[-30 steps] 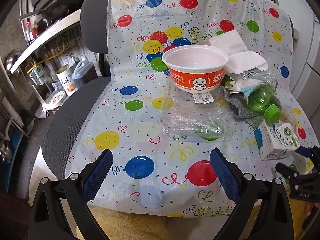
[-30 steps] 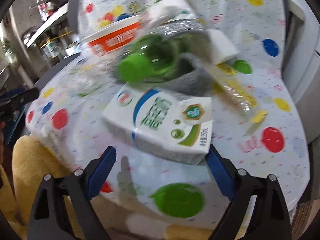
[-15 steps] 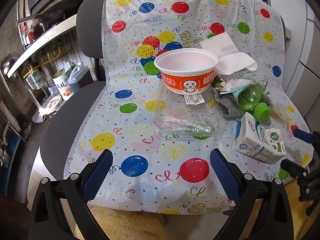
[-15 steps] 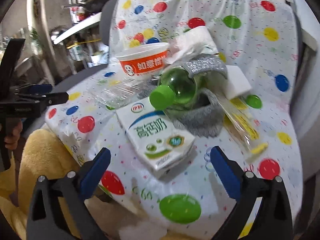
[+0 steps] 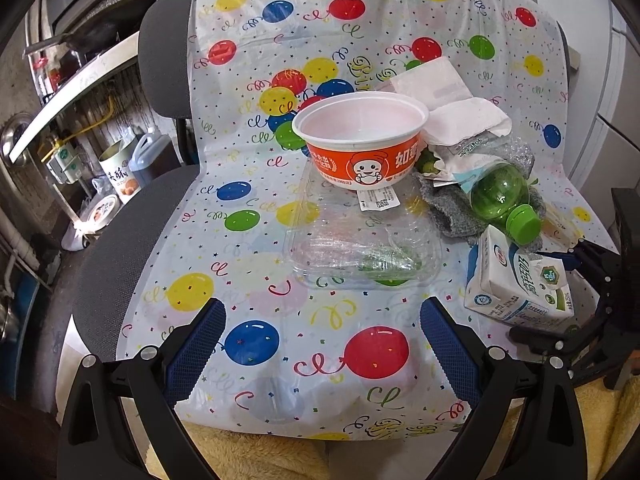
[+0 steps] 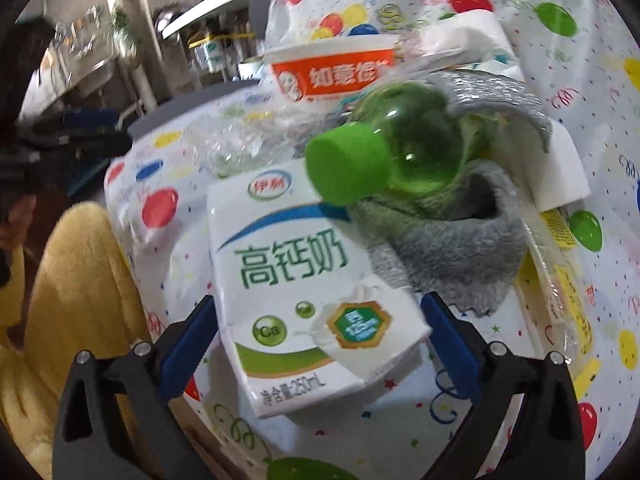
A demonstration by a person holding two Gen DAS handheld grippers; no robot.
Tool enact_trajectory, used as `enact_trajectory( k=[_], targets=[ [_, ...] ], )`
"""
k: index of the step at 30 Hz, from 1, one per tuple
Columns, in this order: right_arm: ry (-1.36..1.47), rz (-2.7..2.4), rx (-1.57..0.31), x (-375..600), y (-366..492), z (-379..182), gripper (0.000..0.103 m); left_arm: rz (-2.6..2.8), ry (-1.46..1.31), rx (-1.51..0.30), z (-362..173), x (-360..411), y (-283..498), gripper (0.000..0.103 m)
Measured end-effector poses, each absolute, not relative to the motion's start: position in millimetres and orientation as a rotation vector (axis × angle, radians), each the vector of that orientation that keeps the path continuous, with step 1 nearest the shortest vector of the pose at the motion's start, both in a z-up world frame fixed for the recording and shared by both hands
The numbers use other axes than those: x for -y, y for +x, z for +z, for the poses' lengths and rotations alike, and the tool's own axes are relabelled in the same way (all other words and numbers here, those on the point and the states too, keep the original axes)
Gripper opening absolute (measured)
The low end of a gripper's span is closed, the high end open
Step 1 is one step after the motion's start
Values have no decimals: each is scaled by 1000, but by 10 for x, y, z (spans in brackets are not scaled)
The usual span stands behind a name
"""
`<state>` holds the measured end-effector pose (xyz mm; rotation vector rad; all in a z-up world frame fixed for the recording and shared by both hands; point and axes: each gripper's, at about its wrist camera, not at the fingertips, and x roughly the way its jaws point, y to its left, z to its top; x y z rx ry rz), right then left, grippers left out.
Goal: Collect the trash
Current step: 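Reach the right gripper to the white milk carton and close on it, then lift the milk carton with the right gripper while the left gripper grasps the white paper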
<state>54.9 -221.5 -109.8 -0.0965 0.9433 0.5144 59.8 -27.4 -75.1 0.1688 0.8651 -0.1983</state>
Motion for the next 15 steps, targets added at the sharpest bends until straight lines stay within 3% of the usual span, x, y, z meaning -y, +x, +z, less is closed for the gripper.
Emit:
enact_trajectory(
  k=[1, 3, 15],
  targets=[
    [-105, 513, -939, 2197, 515, -1088, 95, -197, 169, -867, -751, 277, 599, 96],
    [-102, 501, -938, 2202, 429, -1047, 82, -200, 170, -867, -746, 284, 583, 96],
    [35, 209, -823, 2520, -310, -617, 78, -264, 148, -845, -666, 386, 477, 95]
  ],
)
